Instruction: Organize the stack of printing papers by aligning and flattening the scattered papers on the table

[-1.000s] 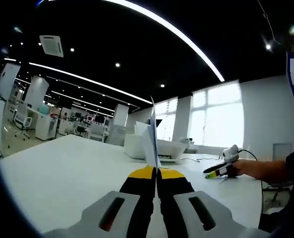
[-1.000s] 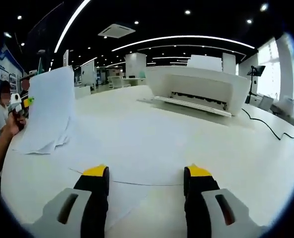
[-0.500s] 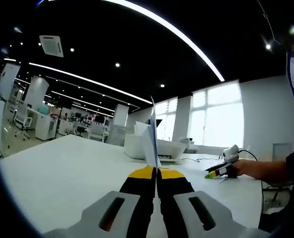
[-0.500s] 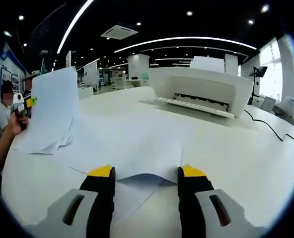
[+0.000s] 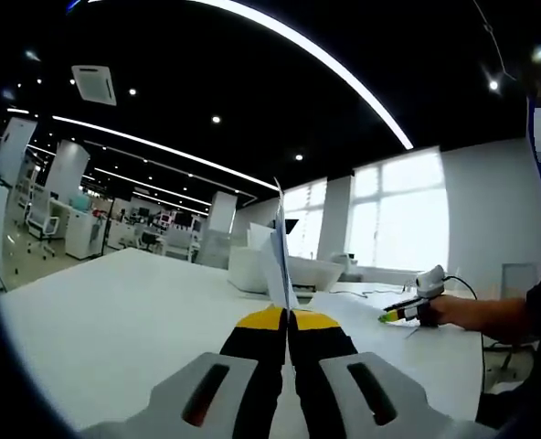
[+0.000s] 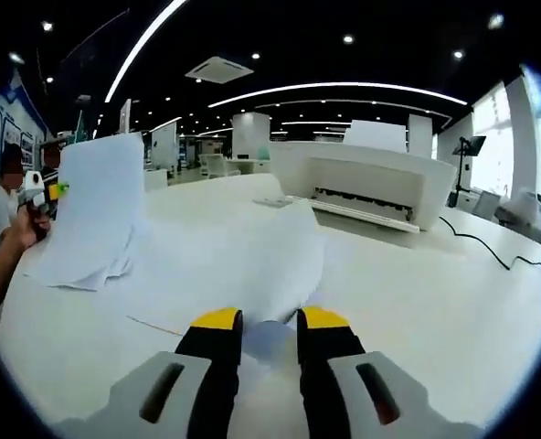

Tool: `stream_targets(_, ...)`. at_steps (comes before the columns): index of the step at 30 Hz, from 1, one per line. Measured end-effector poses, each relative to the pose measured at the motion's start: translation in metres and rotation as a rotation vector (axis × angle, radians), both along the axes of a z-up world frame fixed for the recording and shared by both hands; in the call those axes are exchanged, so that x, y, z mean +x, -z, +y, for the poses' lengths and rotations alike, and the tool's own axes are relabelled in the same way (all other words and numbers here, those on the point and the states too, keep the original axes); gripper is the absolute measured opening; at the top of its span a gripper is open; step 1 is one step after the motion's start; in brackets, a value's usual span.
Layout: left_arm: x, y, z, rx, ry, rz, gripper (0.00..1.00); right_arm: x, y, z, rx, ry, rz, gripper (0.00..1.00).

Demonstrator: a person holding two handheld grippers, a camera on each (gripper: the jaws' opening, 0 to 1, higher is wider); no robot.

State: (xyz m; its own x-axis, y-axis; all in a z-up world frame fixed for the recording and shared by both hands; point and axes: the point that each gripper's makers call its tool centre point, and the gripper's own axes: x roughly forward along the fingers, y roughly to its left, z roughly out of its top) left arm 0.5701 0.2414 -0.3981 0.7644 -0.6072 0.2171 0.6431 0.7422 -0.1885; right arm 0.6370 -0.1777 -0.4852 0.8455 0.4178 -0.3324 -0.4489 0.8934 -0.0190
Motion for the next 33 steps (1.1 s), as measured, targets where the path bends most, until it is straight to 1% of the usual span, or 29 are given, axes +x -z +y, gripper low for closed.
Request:
stream_targets(3, 0.000, 0.000, 0.000, 0.001, 0.000, 0.001, 0.06, 0.000, -0.005, -0.004, 0.034, 0.013, -0.018, 0.15)
stream_targets(4, 0.000, 0.000, 0.000, 0.001, 0.000, 0.001, 0.06, 0.000, -0.010, -0.004, 0.057, 0.014, -0.035, 0.13)
stream_targets(5, 0.000, 0.001, 0.000, 0.002, -0.001, 0.002, 0.06, 0.000, -0.013, -0.005, 0.071, 0.010, -0.047, 0.07)
stream_targets(6, 0.000, 0.001, 0.000, 0.002, -0.001, 0.002, 0.06, -0.001, -0.016, -0.004, 0.086, 0.005, -0.057, 0.05)
stream_targets(9, 0.000, 0.001, 0.000, 0.002, -0.002, 0.002, 0.06, -0.001, -0.024, -0.008, 0.144, 0.011, -0.080, 0.03)
stream_targets(12, 0.000, 0.001, 0.000, 0.004, -0.001, 0.003, 0.06, 0.000, -0.024, -0.009, 0.169, 0.003, -0.071, 0.00)
stream_targets(15, 0.001, 0.001, 0.000, 0.005, -0.002, 0.004, 0.06, 0.000, -0.025, -0.005, 0.169, -0.015, -0.076, 0.00)
stream_targets(18, 0.001, 0.001, 0.001, 0.004, -0.002, 0.004, 0.06, -0.002, -0.024, 0.001, 0.153, -0.035, -0.079, 0.00)
stream_targets(23, 0.001, 0.001, 0.001, 0.006, -0.003, 0.004, 0.06, -0.003, -0.027, 0.004, 0.151, -0.048, -0.088, 0.00)
stream_targets(28, 0.001, 0.002, 0.000, 0.009, 0.000, 0.007, 0.06, -0.004, -0.039, 0.000, 0.173, -0.044, -0.116, 0.00)
stream_targets(33, 0.002, 0.003, 0.000, 0.013, 0.000, 0.009, 0.06, -0.005, -0.052, -0.004, 0.180, -0.034, -0.147, 0.00)
